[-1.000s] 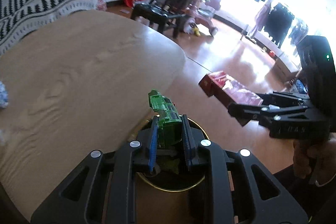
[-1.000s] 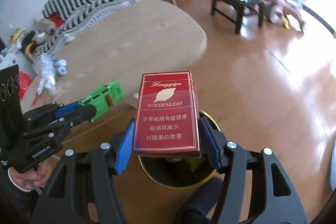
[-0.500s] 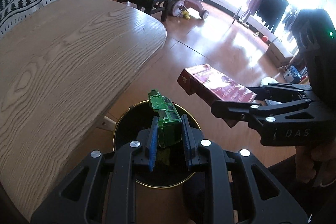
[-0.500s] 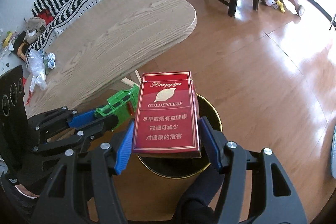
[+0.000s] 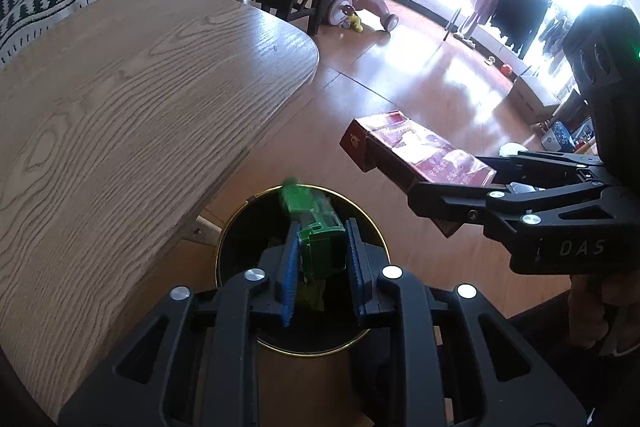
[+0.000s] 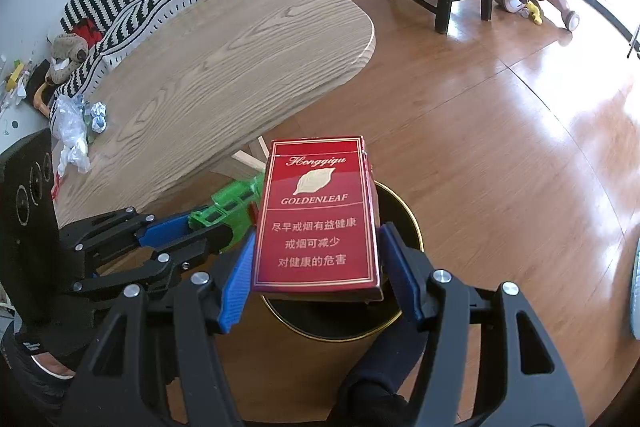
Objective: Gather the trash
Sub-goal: 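Carry both items over the black bin and open both tools to drop them, then grasp the clear plastic bag with the right tool while the left tool grasps the red ribbon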
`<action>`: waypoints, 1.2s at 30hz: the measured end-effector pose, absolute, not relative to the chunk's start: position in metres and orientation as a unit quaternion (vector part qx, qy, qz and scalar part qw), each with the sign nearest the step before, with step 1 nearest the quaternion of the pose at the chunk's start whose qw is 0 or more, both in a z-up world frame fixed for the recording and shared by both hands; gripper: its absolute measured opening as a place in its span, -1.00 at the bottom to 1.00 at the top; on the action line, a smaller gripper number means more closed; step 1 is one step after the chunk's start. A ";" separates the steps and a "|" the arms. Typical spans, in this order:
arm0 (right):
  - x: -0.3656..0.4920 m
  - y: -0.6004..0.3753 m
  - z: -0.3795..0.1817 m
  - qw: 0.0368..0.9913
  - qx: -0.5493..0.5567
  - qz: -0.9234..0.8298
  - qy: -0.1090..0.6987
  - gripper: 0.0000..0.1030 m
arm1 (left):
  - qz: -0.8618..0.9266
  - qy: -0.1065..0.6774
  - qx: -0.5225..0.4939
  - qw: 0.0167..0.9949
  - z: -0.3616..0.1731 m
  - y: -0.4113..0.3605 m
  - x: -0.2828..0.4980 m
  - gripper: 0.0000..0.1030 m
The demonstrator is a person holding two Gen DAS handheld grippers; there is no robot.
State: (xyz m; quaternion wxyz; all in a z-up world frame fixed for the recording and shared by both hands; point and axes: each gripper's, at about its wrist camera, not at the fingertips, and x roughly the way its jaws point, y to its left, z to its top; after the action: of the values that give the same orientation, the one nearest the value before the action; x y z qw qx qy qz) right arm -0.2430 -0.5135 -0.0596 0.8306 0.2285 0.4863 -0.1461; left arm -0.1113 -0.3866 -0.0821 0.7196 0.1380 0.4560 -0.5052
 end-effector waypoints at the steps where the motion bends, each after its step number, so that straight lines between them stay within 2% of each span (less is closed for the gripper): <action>1: -0.244 -0.514 -0.059 0.831 0.231 -0.147 0.485 0.25 | -0.505 0.458 0.138 0.719 -0.082 -0.387 -0.111 -0.48; 3: -0.245 -0.516 -0.057 0.832 0.235 -0.147 0.481 0.31 | -0.504 0.459 0.136 0.719 -0.082 -0.388 -0.111 0.00; 5: -0.246 -0.517 -0.054 0.833 0.235 -0.150 0.477 0.32 | -0.502 0.453 0.138 0.724 -0.080 -0.387 -0.113 0.10; 13: -0.246 -0.518 -0.050 0.837 0.233 -0.154 0.471 0.46 | -0.497 0.454 0.138 0.727 -0.077 -0.384 -0.110 0.20; 18: -0.237 -0.509 -0.042 0.844 0.223 -0.151 0.463 0.55 | -0.492 0.445 0.137 0.736 -0.069 -0.369 -0.107 0.43; 22: -0.219 -0.491 -0.030 0.856 0.209 -0.126 0.455 0.55 | -0.482 0.429 0.138 0.751 -0.054 -0.344 -0.099 0.51; 24: -0.207 -0.478 -0.024 0.863 0.198 -0.114 0.451 0.55 | -0.473 0.419 0.133 0.764 -0.043 -0.324 -0.093 0.62; 27: -0.183 -0.452 -0.011 0.875 0.190 -0.081 0.438 0.55 | -0.446 0.408 0.126 0.787 -0.028 -0.286 -0.077 0.69; 36: -0.103 -0.365 0.012 0.896 0.158 0.010 0.415 0.63 | -0.295 0.404 0.080 0.862 -0.007 -0.130 -0.002 0.74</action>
State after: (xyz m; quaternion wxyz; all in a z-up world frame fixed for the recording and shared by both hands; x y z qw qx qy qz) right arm -0.1027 -0.3651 0.0120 0.8958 0.1583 0.4151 0.0099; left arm -0.0022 -0.1301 -0.0072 0.8621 0.0799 0.4044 -0.2947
